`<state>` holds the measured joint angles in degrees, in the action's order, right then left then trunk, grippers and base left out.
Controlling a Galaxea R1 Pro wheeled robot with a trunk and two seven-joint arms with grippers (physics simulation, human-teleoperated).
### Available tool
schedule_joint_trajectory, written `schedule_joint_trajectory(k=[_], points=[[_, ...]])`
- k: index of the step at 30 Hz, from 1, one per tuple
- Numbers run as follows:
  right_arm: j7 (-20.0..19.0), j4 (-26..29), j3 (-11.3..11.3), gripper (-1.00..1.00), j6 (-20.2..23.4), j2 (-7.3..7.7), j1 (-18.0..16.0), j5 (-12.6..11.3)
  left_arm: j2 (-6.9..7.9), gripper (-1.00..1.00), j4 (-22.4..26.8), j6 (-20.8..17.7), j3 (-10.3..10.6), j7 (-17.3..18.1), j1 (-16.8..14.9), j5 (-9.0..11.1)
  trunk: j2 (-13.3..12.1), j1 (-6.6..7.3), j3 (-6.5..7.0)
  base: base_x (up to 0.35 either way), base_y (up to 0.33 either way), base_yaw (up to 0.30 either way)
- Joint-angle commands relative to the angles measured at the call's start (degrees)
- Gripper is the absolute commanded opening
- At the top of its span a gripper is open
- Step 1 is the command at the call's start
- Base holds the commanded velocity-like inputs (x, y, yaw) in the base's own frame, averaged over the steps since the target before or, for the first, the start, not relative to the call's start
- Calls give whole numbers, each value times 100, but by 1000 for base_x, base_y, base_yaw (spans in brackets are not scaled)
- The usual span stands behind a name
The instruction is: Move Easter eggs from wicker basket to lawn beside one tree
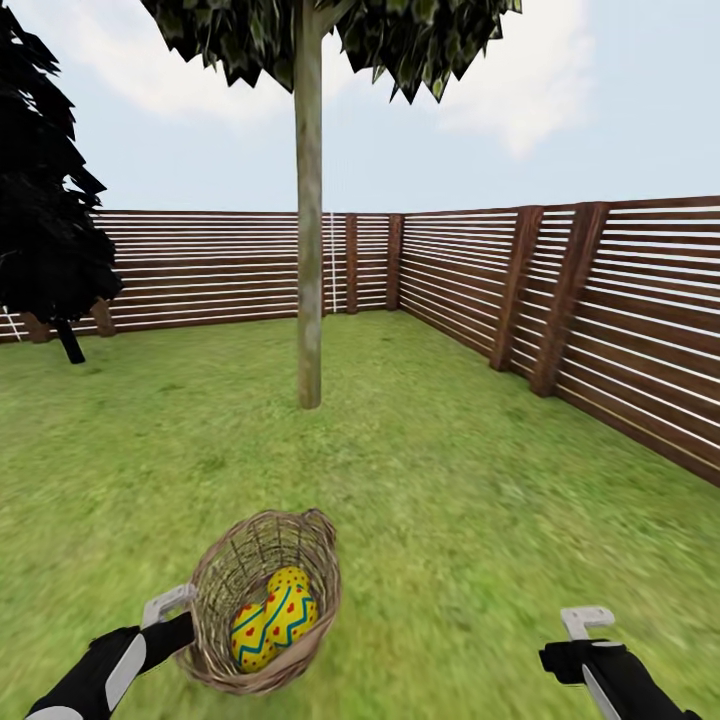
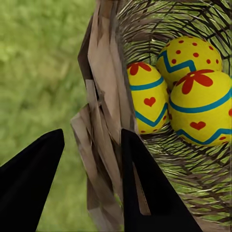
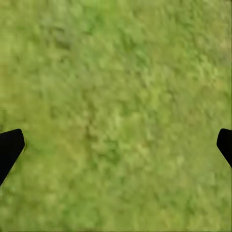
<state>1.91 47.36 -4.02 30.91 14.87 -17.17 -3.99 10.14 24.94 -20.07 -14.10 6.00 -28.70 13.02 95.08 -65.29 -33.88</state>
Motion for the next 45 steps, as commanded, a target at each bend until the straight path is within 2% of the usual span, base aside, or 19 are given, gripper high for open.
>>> schedule_joint_trajectory(k=[1,19,24,45], points=[[20,10,-20,100,29,7,-5,-40,-3,-100,11,-41,-40,24,-4,51,3,-2,-6,281,232,0],[20,-122,-15,100,21,-1,-4,-39,-7,-100,11,-34,-40,24,-4,51,3,-2,-6,281,231,0],[20,-297,-2,100,-250,-2,-6,-38,-7,-100,11,-32,-40,24,-4,51,3,-2,-6,281,229,0],[11,-298,-11,100,-252,-2,-5,-49,-21,-100,11,-41,-40,24,-4,51,3,-2,-6,281,223,0]])
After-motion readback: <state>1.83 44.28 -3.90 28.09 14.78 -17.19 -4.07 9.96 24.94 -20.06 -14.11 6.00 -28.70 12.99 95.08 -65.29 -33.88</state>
